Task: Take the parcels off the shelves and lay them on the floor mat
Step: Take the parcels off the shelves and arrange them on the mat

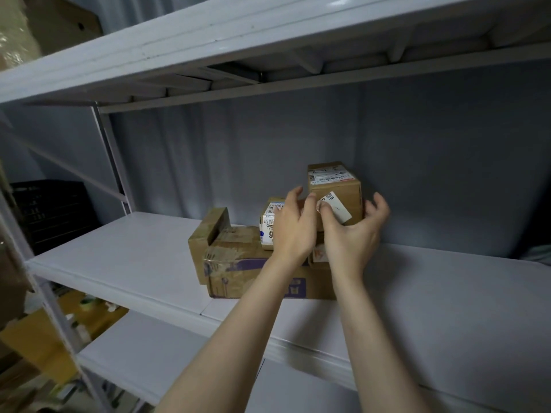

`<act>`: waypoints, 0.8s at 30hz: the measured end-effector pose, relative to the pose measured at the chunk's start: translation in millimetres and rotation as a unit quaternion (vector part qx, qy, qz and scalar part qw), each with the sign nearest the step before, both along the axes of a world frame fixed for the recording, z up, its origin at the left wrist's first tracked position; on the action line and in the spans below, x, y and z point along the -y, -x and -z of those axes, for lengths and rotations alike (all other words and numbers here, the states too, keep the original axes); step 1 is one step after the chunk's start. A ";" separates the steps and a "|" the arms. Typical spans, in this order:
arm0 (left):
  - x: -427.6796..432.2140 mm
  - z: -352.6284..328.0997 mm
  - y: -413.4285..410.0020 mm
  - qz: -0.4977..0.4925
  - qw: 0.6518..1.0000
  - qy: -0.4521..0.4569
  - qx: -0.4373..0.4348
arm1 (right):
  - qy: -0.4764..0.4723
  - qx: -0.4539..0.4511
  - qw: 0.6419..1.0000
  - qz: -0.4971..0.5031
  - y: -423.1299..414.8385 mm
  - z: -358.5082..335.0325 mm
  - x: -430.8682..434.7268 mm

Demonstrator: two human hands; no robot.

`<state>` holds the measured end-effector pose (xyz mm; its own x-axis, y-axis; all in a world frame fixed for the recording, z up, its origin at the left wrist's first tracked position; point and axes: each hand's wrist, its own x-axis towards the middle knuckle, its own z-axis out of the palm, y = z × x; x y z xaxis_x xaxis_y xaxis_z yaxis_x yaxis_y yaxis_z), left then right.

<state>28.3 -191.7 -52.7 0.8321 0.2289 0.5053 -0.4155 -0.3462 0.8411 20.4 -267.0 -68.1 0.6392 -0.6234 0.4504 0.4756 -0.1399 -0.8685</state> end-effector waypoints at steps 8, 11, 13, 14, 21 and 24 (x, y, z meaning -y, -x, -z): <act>-5.2 0.1 8.4 -0.005 0.999 0.039 0.006 | 0.027 0.017 0.999 0.008 3.5 0.5 -2.3; -14.0 0.1 15.0 -0.021 0.998 0.057 0.027 | 0.028 0.058 0.998 -0.005 10.2 1.3 -10.8; -20.1 0.5 18.3 -0.025 0.996 0.082 0.033 | 0.030 0.080 0.996 -0.014 14.3 0.9 -17.1; -23.0 0.4 19.7 -0.025 0.994 0.098 0.035 | 0.030 0.090 0.995 -0.018 15.4 0.5 -20.1; -42.7 -1.9 32.1 -0.052 0.973 0.208 0.088 | -0.003 0.178 0.983 -0.056 19.9 -1.7 -43.1; -53.4 -2.9 39.1 -0.065 0.959 0.252 0.108 | -0.010 0.203 0.976 -0.071 24.5 -0.2 -54.6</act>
<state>-10.8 -138.3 -49.7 0.6690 0.5837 0.4602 -0.5797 0.0223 0.8145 -4.0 -212.5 -67.9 0.4905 -0.5522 0.6741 0.7952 -0.0328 -0.6055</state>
